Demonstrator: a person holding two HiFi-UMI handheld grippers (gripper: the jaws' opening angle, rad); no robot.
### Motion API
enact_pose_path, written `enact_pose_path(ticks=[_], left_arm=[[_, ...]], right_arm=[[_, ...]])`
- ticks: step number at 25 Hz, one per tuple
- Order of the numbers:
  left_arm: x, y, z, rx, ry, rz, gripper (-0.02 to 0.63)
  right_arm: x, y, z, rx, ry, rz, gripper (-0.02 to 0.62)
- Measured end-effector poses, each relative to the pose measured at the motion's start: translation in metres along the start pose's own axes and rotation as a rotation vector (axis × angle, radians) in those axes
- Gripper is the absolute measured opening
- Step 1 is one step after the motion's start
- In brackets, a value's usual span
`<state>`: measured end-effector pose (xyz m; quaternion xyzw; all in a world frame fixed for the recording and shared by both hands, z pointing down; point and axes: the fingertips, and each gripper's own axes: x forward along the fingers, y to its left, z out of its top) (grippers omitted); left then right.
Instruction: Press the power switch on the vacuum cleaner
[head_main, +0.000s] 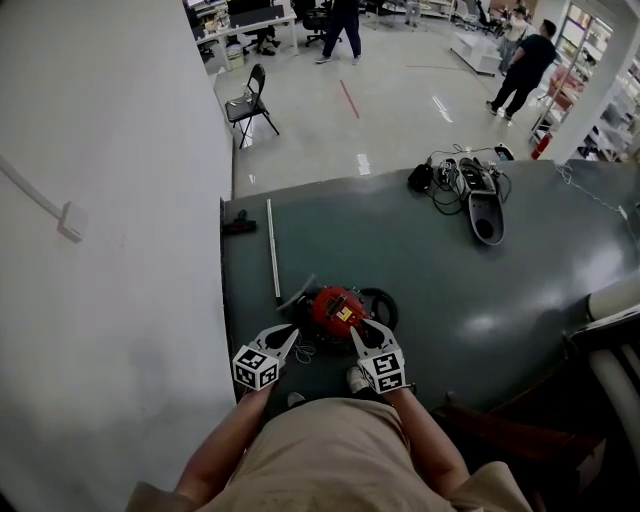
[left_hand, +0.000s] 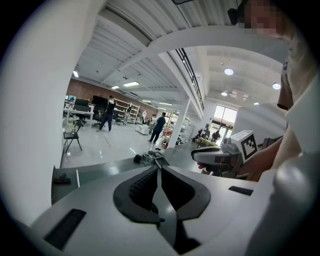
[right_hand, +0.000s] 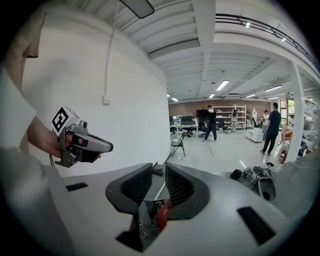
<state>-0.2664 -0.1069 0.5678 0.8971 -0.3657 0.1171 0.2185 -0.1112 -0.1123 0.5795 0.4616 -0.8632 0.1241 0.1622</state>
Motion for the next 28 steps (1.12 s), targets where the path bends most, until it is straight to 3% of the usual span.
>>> enact_pose_path(ticks=[3,6,19,23,28], left_arm=[[0.004,-0.008,-0.002,0.002,0.005,0.003,0.012],[0.011,-0.015,-0.001,-0.002,0.004,0.012,0.012],[0.047,-0.055,-0.02,-0.049,0.014,0.076,0.012],[0.059,-0.079,-0.028,-0.051,0.022,0.066,0.012],[0.054,-0.119,-0.038,-0.033,0.024,0.027,0.012]], right_arm=[[-0.006,-0.003,0.0,-0.063,0.021,0.008,0.073],[-0.012,-0.009,0.003,-0.113,0.019,0.012,0.017],[-0.038,-0.059,-0.02,-0.099,0.034,0.086,0.014],[-0.046,-0.08,-0.048,-0.103,0.094,0.096,0.014],[-0.076,-0.086,-0.065,-0.071,0.095,0.083,0.014]])
